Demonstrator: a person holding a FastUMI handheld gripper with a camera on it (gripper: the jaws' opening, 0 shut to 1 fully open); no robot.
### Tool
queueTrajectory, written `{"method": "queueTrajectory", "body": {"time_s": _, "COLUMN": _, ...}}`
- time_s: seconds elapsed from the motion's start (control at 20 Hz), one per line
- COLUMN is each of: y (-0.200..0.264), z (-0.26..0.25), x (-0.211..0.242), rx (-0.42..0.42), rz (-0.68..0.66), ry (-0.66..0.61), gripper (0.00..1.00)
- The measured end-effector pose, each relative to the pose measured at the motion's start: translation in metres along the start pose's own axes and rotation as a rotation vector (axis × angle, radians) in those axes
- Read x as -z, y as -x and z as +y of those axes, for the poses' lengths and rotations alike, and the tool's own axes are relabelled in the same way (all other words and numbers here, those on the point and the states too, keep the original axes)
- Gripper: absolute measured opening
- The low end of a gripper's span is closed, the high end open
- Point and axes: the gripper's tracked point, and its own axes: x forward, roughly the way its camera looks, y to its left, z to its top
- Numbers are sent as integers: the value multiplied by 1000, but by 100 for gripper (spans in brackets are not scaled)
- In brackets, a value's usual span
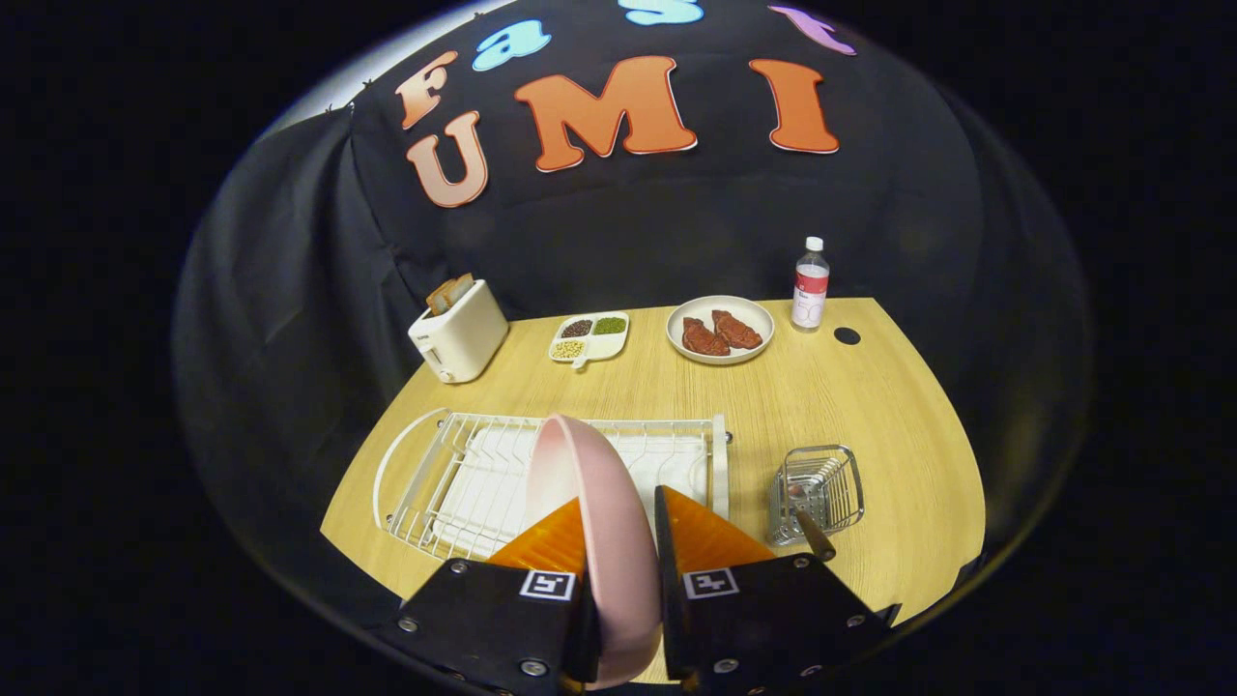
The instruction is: Take the plate from the dish rack, then take the spoon from the basket and place it into the plate.
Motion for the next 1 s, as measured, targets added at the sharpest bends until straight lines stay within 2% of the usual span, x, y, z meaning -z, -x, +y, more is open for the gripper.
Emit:
{"method": "queueTrajectory", "body": {"time_s": 0.25, "y": 27, "z": 5, "x": 38, "rx": -99, "rz": 8, "ry": -39, "gripper": 26}}
{"method": "queueTrajectory", "body": {"time_s": 0.5, "y": 34, "z": 8, "x": 75, "rx": -136, "rz": 7, "ry": -47, "gripper": 26}}
{"method": "queueTrajectory", "body": {"time_s": 1.0, "y": 32, "z": 11, "x": 151, "rx": -208, "rz": 53, "ry": -209, "gripper": 26}}
